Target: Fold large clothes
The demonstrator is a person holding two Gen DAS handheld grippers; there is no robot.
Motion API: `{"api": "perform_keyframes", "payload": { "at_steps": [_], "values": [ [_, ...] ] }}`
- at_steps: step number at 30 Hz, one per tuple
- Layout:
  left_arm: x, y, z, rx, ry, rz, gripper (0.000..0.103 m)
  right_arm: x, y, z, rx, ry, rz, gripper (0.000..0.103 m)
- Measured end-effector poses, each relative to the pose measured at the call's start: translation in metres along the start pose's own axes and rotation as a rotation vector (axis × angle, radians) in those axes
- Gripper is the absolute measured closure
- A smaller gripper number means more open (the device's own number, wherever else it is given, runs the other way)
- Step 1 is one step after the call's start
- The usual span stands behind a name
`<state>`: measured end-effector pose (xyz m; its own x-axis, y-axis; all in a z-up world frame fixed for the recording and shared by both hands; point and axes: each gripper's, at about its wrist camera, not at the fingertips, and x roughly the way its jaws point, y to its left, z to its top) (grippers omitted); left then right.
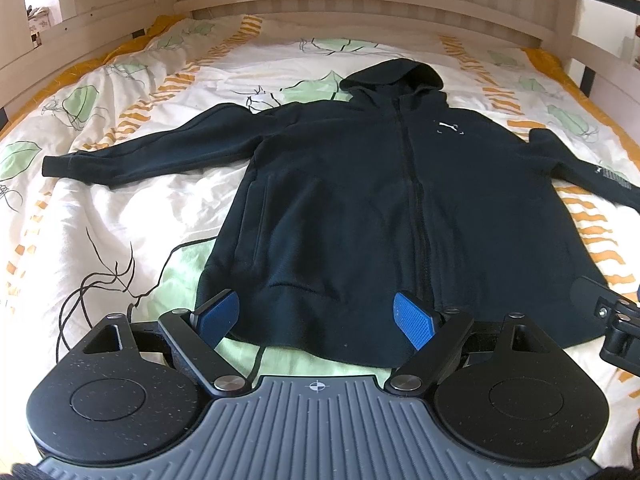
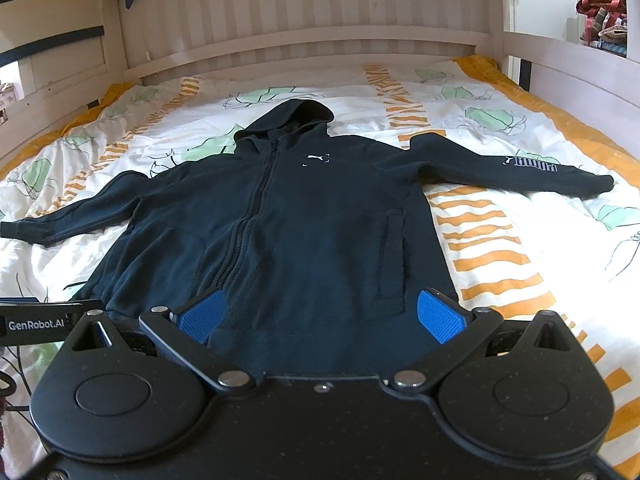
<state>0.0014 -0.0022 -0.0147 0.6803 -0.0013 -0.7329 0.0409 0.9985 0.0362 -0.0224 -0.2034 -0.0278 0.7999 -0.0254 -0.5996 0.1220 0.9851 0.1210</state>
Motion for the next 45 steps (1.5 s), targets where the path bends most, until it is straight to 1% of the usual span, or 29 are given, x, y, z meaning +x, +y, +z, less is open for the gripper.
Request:
{"api": "perform_keyframes", "payload": {
  "at_steps": [13,24,29,35,42,45],
  "values": [
    [0.000,-0.004,-0.001,0.016,-0.002,-0.005,0.019,0.000,-0.002,0.001,0.008,0.005,0.015,0.001],
    [0.008,-0.011,0.005,0.047,-0.009,-0.040,0.018,0.010,-0.009,0.006,0.048,0.030,0.042,0.001],
    [0.016,-0.018,0.013,0.076,-0.011,-0.066,0.018,0.020,-0.015,0.011,0.079,0.057,0.079,0.001],
    [0.027,-0.027,0.025,0.111,-0.026,-0.085,0.018,0.032,-0.021,0.019,0.095,0.071,0.090,0.001],
    [0.048,-0.032,0.043,0.104,-0.022,-0.155,0.018,0.050,-0.040,0.030,0.159,0.110,0.124,0.001],
    [0.058,-0.036,0.052,0.113,-0.027,-0.148,0.018,0.059,-0.052,0.035,0.194,0.127,0.126,0.001]
  ]
}}
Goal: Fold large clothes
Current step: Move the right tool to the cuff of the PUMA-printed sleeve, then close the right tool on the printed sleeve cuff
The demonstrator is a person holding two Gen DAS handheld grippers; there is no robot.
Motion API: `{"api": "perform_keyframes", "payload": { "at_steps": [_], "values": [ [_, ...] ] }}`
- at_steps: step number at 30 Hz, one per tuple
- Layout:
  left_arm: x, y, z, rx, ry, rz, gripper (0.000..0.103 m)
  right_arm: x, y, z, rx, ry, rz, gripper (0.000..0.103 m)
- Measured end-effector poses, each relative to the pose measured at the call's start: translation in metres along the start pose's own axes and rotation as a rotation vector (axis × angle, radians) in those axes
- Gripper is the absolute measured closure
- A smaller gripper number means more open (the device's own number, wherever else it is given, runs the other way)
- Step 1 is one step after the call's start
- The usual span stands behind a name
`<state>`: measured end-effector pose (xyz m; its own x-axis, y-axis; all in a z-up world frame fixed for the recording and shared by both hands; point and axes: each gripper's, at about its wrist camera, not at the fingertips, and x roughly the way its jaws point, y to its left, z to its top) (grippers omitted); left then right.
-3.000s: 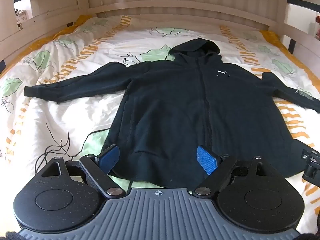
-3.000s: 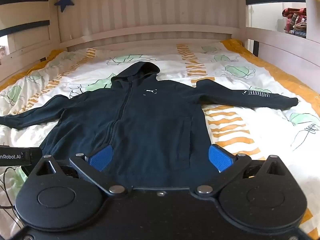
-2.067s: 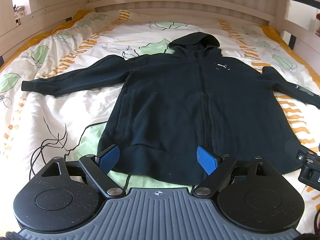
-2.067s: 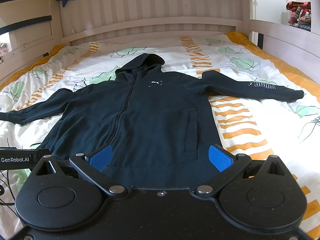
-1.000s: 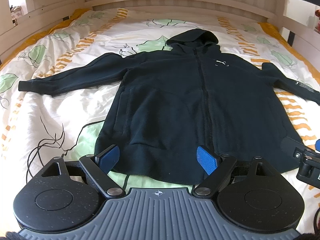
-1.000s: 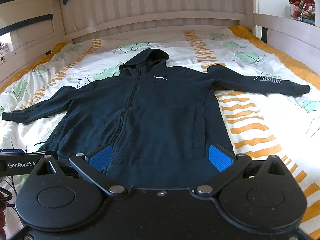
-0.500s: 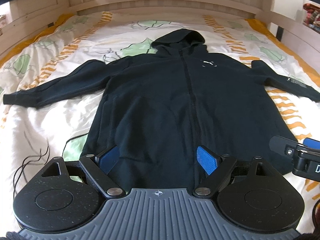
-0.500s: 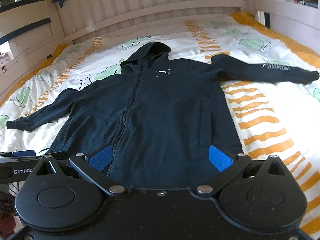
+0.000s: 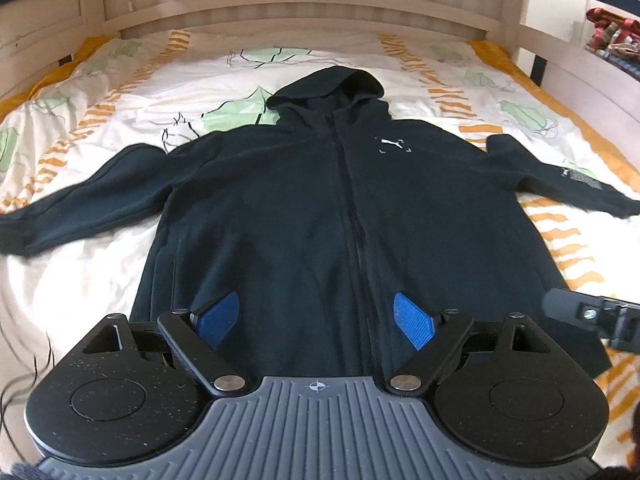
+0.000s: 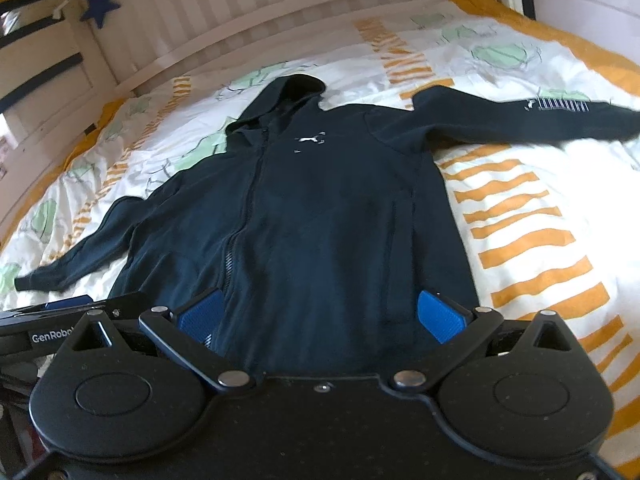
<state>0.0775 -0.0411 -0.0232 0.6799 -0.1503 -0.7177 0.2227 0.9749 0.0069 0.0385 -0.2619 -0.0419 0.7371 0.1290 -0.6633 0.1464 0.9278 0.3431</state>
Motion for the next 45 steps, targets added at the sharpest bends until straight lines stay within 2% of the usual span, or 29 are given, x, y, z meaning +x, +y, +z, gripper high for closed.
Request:
{"api": "perform_keyframes", "payload": {
  "at_steps": [5,8,12,20,24,28,35,41,43,45],
  "values": [
    [0.017,-0.002,0.017,0.026,-0.018,0.029,0.018,0.014,-0.028,0.019,0.083,0.029,0.000,0.001],
    [0.029,-0.004,0.029,0.039,-0.017,0.020,0.018,0.022,-0.048,0.033,0.134,0.044,-0.014,0.001],
    [0.049,-0.004,0.042,0.023,0.006,-0.014,0.018,0.030,-0.079,0.053,0.224,0.061,-0.065,0.001],
    [0.091,-0.009,0.060,0.047,0.020,0.036,0.018,0.041,-0.150,0.095,0.386,0.023,-0.174,0.001],
    [0.110,-0.009,0.065,0.038,0.034,0.049,0.018,0.042,-0.179,0.109,0.448,0.006,-0.240,0.001],
    [0.128,-0.008,0.065,0.032,0.058,0.068,0.018,0.044,-0.205,0.115,0.498,-0.003,-0.267,0.001],
    [0.157,-0.007,0.057,0.039,0.098,0.104,0.018,0.047,-0.235,0.119,0.569,-0.019,-0.249,0.001],
    [0.165,0.000,0.050,0.006,0.057,0.072,0.007,0.044,-0.248,0.124,0.569,-0.061,-0.217,0.001],
    [0.168,0.004,0.049,-0.018,0.055,0.065,0.000,0.045,-0.256,0.126,0.575,-0.089,-0.220,0.001],
    [0.169,0.008,0.047,-0.036,0.051,0.055,0.000,0.048,-0.265,0.129,0.590,-0.109,-0.230,0.001]
  ]
}}
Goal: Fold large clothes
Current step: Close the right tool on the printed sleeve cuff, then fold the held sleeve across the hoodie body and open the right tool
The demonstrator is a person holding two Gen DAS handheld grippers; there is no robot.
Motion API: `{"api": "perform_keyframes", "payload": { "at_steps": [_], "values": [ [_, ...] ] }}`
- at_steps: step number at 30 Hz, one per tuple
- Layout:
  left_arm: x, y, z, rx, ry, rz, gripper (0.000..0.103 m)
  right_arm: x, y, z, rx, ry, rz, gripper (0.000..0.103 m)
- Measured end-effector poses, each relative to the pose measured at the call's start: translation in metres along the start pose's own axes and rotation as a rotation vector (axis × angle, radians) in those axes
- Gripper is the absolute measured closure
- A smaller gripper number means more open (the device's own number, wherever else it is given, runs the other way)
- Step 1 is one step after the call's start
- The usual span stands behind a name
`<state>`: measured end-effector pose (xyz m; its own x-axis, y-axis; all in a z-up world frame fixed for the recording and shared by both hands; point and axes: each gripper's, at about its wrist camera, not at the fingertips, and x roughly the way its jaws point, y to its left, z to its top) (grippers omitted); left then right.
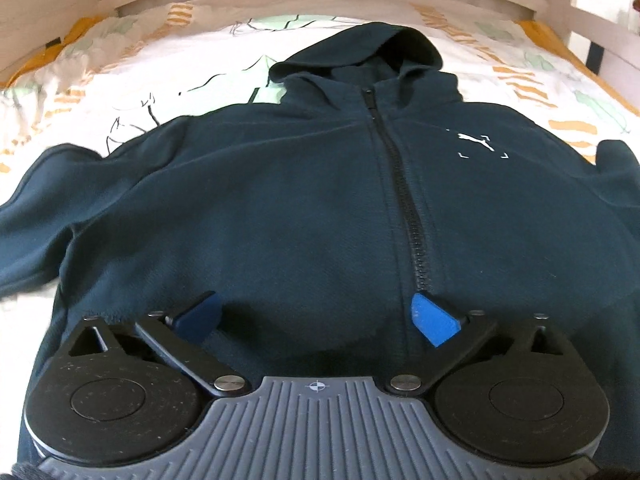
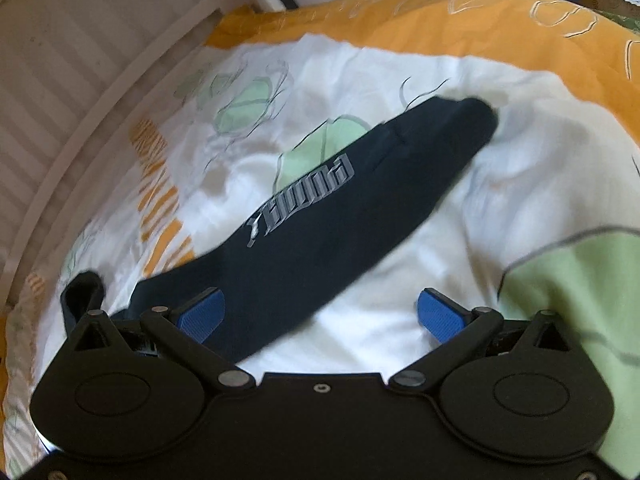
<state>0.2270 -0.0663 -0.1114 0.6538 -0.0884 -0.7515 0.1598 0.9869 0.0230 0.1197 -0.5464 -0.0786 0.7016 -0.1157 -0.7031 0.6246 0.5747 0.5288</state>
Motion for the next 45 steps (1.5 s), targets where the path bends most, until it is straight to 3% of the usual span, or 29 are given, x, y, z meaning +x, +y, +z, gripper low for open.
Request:
{"api": "perform_keyframes", "payload": {
  "at_steps": [9,11,14,16,17,19,22,27,33,39,45],
  "values": [
    [0.002,0.003,-0.006,0.004,-0.062,-0.032,0.000,0.032,-0.025,0.021,0.091,-0.060,0.006,0.001],
    [0.002,0.003,-0.006,0.007,-0.065,-0.033,0.000,0.037,-0.027,0.022,0.089,-0.072,0.002,0.006],
    [0.003,0.004,-0.005,0.008,-0.059,-0.038,0.000,0.041,-0.027,0.024,0.060,-0.079,-0.018,0.030],
    [0.003,0.004,-0.004,0.009,-0.054,-0.039,0.000,0.041,-0.027,0.025,0.041,-0.078,-0.032,0.055],
    [0.003,0.004,-0.003,0.010,-0.051,-0.040,0.000,0.041,-0.028,0.026,0.042,-0.078,-0.027,0.061],
    [0.002,0.004,-0.001,0.018,-0.042,-0.040,0.001,0.038,-0.029,0.027,0.053,-0.080,0.006,0.082],
    [-0.005,0.002,0.004,0.035,-0.037,-0.038,0.013,0.029,-0.019,0.030,0.014,-0.096,0.025,0.085],
    [-0.030,0.002,0.011,0.075,-0.074,-0.061,0.013,0.002,0.014,0.037,-0.075,-0.119,0.088,0.087],
    [-0.059,0.017,0.021,0.064,-0.110,-0.100,0.013,-0.029,0.089,0.031,-0.238,-0.118,0.165,0.087],
    [-0.075,0.046,0.024,0.045,-0.125,-0.108,0.013,-0.057,0.183,-0.008,-0.433,-0.108,0.276,0.087],
    [-0.084,0.079,0.021,0.024,-0.123,-0.093,0.013,-0.058,0.260,-0.071,-0.574,-0.045,0.377,0.087]
  ]
}}
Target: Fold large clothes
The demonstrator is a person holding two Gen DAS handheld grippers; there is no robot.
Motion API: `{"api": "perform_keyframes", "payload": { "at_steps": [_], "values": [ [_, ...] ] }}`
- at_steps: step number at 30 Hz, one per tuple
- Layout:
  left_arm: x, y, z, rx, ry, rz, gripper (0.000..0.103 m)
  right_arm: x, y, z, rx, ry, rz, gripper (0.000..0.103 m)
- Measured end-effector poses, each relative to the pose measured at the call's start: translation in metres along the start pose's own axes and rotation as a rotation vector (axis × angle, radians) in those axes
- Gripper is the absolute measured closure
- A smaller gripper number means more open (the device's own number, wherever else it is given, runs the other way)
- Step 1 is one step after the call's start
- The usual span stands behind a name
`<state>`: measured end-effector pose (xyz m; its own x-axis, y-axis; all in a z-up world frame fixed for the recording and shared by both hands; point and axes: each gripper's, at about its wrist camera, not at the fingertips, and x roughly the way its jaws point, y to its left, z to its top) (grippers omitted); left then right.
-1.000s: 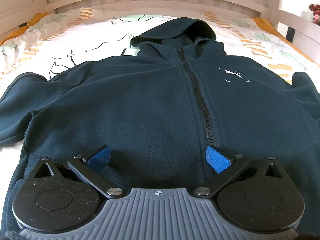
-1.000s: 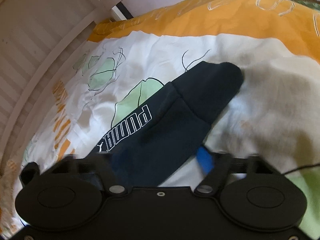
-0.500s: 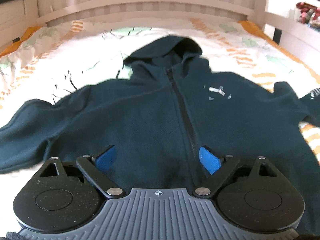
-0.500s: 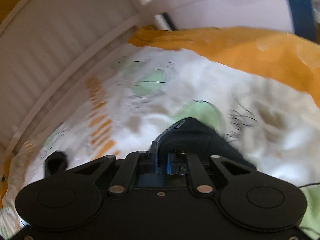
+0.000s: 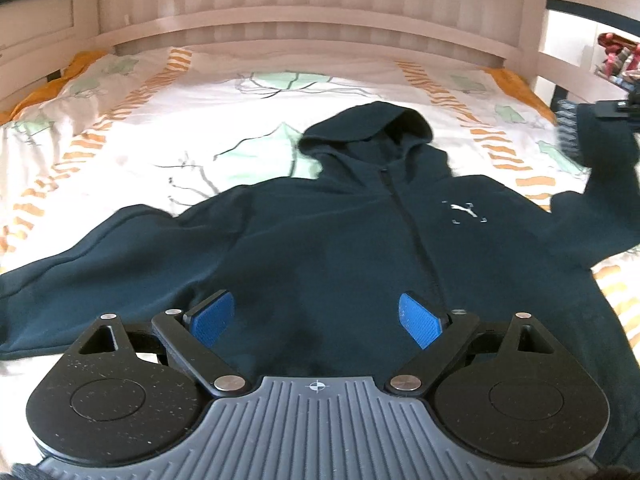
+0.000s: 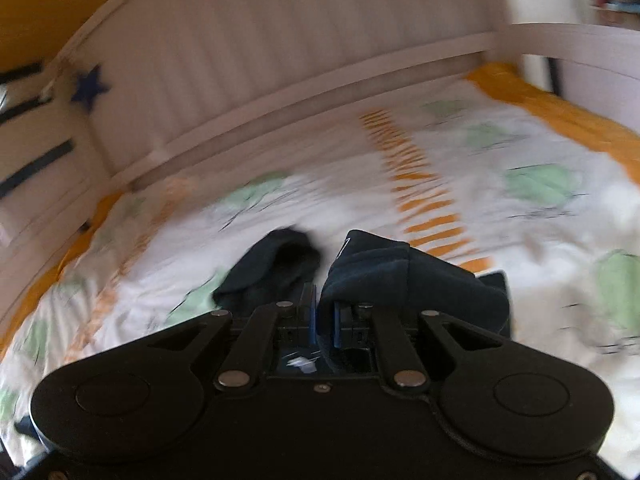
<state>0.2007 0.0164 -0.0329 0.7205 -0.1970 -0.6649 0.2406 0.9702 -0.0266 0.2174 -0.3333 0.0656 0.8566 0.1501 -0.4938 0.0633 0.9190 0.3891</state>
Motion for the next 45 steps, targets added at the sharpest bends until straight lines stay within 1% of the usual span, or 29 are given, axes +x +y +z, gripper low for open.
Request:
{"api": "perform_keyframes", "payload": {
  "at_steps": [6,10,13,14,17,19,20,21,24,27,29,32,34,38,40,45],
  "values": [
    [-0.006,0.028,-0.006,-0.039,0.004,0.029,0.013,0.046,0.062,-0.040,-0.081,0.115,0.074,0.087],
    [-0.006,0.040,-0.012,-0.055,0.015,0.040,0.013,0.070,0.097,-0.075,-0.162,0.193,0.092,0.087],
    [-0.006,0.046,-0.016,-0.062,0.021,0.047,0.013,0.078,0.117,-0.102,-0.224,0.235,0.104,0.087],
    [-0.007,0.048,-0.017,-0.066,0.023,0.047,0.013,0.081,0.123,-0.110,-0.246,0.243,0.115,0.086],
    [-0.008,0.052,-0.018,-0.082,0.024,0.045,0.013,0.078,0.133,-0.131,-0.293,0.247,0.148,0.077],
    [-0.011,0.053,-0.018,-0.087,0.015,0.044,0.013,0.073,0.132,-0.141,-0.303,0.243,0.177,0.045],
    [-0.011,0.053,-0.017,-0.087,0.010,0.041,0.013,0.068,0.130,-0.145,-0.302,0.239,0.188,0.039],
    [-0.011,0.052,-0.016,-0.086,0.007,0.036,0.013,0.063,0.127,-0.149,-0.298,0.232,0.197,0.036],
    [-0.008,0.044,-0.013,-0.074,0.006,0.014,0.013,0.047,0.119,-0.158,-0.302,0.208,0.191,0.036],
    [-0.001,0.031,-0.009,-0.068,0.012,-0.024,0.013,0.029,0.107,-0.163,-0.299,0.169,0.160,0.033],
    [0.002,0.021,-0.006,-0.071,0.016,-0.057,0.013,0.017,0.097,-0.166,-0.296,0.149,0.127,0.033],
    [0.010,0.003,-0.004,-0.067,0.024,-0.095,0.013,0.006,0.084,-0.171,-0.294,0.138,0.091,0.032],
    [0.015,-0.008,-0.004,-0.045,0.030,-0.112,0.013,0.002,0.075,-0.175,-0.279,0.141,0.076,0.031],
    [0.021,-0.034,-0.008,0.014,0.036,-0.130,0.013,-0.008,0.055,-0.183,-0.244,0.144,0.050,0.030],
    [0.022,-0.045,-0.011,0.033,0.036,-0.138,0.013,-0.011,0.045,-0.188,-0.224,0.149,0.037,0.028],
    [0.024,-0.059,-0.017,0.084,0.042,-0.117,0.013,-0.015,0.023,-0.202,-0.193,0.172,-0.005,0.027]
  ]
}}
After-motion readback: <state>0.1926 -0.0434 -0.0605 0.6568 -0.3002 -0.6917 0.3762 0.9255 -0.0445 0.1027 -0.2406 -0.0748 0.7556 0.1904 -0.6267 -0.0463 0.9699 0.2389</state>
